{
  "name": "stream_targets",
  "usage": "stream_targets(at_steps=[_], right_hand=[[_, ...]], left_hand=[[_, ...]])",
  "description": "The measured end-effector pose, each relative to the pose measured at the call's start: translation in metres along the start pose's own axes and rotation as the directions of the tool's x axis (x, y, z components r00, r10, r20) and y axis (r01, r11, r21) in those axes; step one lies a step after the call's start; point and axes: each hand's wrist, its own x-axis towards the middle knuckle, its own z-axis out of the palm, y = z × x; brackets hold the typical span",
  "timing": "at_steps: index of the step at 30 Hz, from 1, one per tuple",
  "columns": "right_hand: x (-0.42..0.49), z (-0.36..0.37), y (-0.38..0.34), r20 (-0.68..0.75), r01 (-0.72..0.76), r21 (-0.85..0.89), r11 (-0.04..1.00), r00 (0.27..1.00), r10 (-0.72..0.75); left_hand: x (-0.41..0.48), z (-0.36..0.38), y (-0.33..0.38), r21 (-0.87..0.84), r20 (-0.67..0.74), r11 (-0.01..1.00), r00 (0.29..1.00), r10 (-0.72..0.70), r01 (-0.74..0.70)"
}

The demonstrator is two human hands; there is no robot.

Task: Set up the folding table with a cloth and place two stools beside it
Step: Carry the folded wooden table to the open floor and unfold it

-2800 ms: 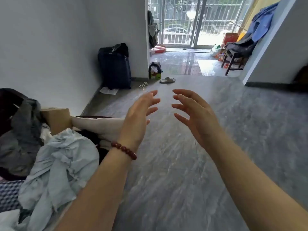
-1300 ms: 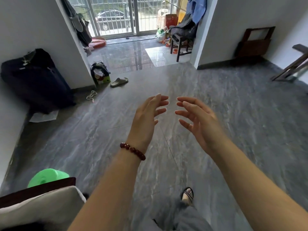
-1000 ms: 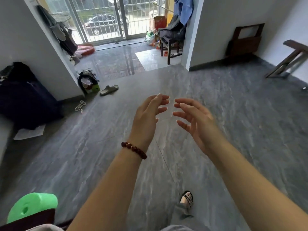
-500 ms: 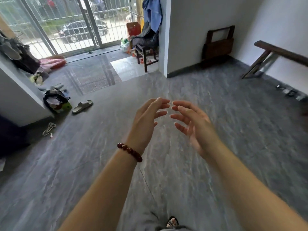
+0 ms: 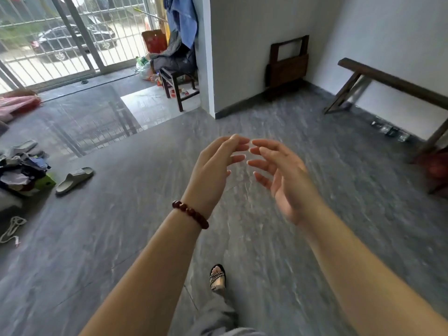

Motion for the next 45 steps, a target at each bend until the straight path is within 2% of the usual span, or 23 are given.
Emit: stream_targets(at_steps=[11,22,28,33,37,45], right_hand=[[0.166,0.019,-0.025,-0.022,0.027,0.033,0.999,0.999,-0.026],[0.272,-0.023,-0.038,-0.088,0.035,0.098,0.995,0.996,-0.026],[0.355,-0.064,-0.05,-0.116,0.05,0.04,0.998,0.992,-0.045],[0.432,-0.126,-0.087,-0.142,0.088,0.058,0.994,0.987,-0.079],[0.482,-0.167,-0.108,-0.134,0.116,0.033,0.993,0.985,-0.11],[0.558,-0.224,-0.116,-0.194,0.076,0.052,0.996,0.979,-0.065]], left_hand=[[0.171,-0.031,0.019,-0.019,-0.027,0.999,0.999,-0.042,0.041],[0.28,-0.01,0.019,0.0,0.019,0.998,0.998,-0.062,0.062],[0.372,0.035,0.021,0.006,0.016,0.997,0.997,-0.074,0.074],[0.458,0.1,0.04,0.019,0.087,0.999,0.995,-0.04,0.038],[0.517,0.143,0.051,-0.008,0.093,1.0,0.996,-0.001,0.002],[0.602,0.189,0.044,-0.023,0.125,0.996,0.989,-0.078,0.081]])
